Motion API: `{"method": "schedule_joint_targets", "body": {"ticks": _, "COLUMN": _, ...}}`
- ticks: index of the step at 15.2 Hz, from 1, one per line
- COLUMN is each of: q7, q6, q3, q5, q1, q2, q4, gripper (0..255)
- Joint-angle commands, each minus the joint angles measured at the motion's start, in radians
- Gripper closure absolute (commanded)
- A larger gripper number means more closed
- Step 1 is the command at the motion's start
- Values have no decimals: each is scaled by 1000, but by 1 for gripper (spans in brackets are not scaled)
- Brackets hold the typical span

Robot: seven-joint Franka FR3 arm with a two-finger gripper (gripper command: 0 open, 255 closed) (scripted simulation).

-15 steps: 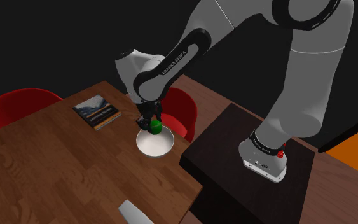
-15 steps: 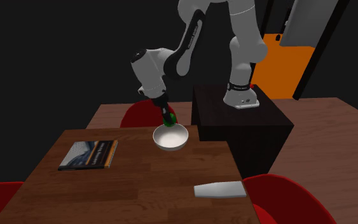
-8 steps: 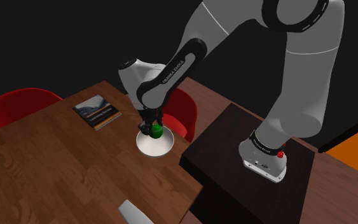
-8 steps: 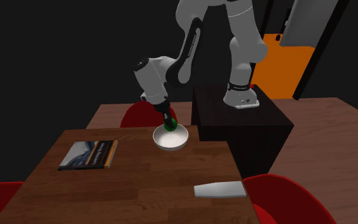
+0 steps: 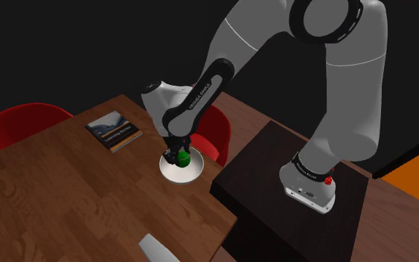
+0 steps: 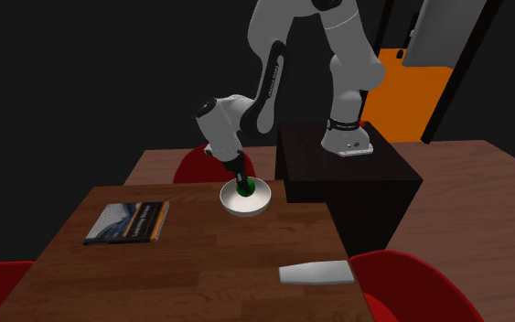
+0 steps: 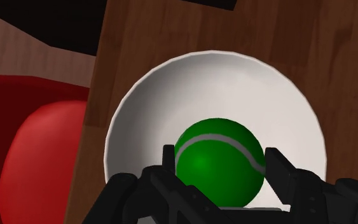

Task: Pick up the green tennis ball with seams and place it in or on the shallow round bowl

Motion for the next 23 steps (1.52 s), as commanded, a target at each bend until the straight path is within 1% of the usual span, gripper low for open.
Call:
{"method": "schedule_joint_targets", "body": {"ticks": 1, "q7": 1, "q6": 2, "q3": -1, "q5": -2, "q1": 1, "q2": 5, "q4": 4, "gripper": 255}}
{"method": "schedule_joint_targets", "body": {"ticks": 7, "q7": 1, "q6": 2, "q3": -1, "q5": -2, "q1": 1, "q2": 5, "q4": 4, "gripper": 255}}
{"method": "schedule_joint_targets", "body": {"ticks": 8, "q7": 1, "q6": 2, "q3": -1, "q5": -2, "q1": 1, "q2": 5, "q4": 4, "gripper": 0}}
{"method": "schedule_joint_targets", "body": {"ticks": 13, "q7": 1, "q6": 2, "q3": -1, "q5": -2, "q1": 1, "q2": 5, "q4": 4, "gripper": 0}}
{"method": "schedule_joint_targets", "body": {"ticks": 17, "q7": -21, "q6": -111, "q3": 21, "q5": 31, "q1": -12, "q2": -66, "q4": 49, "gripper": 0}}
{"method": "schedule_joint_targets", "body": {"ticks": 23, "q7": -21, "q6": -111, "q3": 21, "q5": 31, "q1": -12, "q2": -66, "q4": 49, "gripper": 0}}
